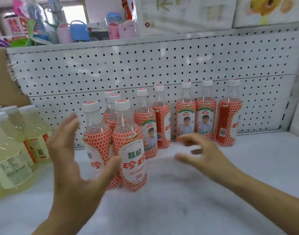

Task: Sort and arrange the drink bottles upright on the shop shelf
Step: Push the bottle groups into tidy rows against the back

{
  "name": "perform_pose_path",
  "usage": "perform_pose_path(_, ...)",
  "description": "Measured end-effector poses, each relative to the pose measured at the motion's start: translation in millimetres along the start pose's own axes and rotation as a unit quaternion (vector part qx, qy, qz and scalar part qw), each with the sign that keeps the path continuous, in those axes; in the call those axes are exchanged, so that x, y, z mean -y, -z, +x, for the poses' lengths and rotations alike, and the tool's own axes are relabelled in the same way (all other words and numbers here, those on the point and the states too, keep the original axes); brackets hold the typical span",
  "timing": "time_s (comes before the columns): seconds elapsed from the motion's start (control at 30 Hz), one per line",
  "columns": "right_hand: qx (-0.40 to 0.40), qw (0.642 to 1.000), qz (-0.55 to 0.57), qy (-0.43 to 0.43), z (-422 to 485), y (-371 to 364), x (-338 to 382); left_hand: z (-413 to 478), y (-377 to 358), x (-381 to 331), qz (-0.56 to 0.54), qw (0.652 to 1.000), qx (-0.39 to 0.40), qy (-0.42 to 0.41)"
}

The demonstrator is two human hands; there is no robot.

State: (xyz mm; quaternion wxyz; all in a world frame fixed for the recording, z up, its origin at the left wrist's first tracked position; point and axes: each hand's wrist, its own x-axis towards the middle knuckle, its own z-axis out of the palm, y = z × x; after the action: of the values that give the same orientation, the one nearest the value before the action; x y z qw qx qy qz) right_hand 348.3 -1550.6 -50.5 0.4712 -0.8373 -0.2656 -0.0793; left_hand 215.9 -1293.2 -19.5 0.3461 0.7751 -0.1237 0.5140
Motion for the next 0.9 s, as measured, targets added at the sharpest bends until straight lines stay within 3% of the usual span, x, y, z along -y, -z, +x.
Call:
perform_pose_path(0.1, -0.250, 0.968, 0.017, -0.015, 13, 50, -33, 3, -48, -46, -0.042, 0.983, 0.119, -0.136)
perform_pose_path(0.17, -0.339, 0.938, -0.006, -0.070, 31, 77, -58, 4, -96, -64, -0.053, 0.968, 0.231, -0.077)
perform_pose_path(0.2, -0.337, 0.935, -0.009, -0.109, 41, 87, -68, 7, -122, -68, -0.062, 0.956, 0.287, -0.005)
perform_pose_path(0.27, -0.261, 0.951, 0.040, -0.159, 57, 97, -86, 15, -176, -62, -0.058, 0.926, 0.342, 0.151)
perform_pose_path(0.37, -0.146, 0.968, 0.106, -0.172, 68, 108, -112, 38, -239, -33, -0.088, 0.884, 0.277, 0.366)
perform_pose_path(0.43, -0.134, 0.974, 0.094, -0.157, 72, 116, -127, 47, -267, -13, -0.096, 0.871, 0.221, 0.429)
perform_pose_path(0.57, -0.189, 0.972, 0.042, -0.134, 77, 126, -137, 48, -297, 10, -0.075, 0.885, 0.144, 0.437)
perform_pose_path(0.73, -0.110, 0.985, 0.065, -0.116, 72, 138, -152, 44, -304, 14, -0.028, 0.909, 0.168, 0.379)
perform_pose_path(0.9, -0.151, 0.981, 0.033, -0.115, 77, 144, -161, 40, -328, 4, -0.045, 0.918, 0.170, 0.356)
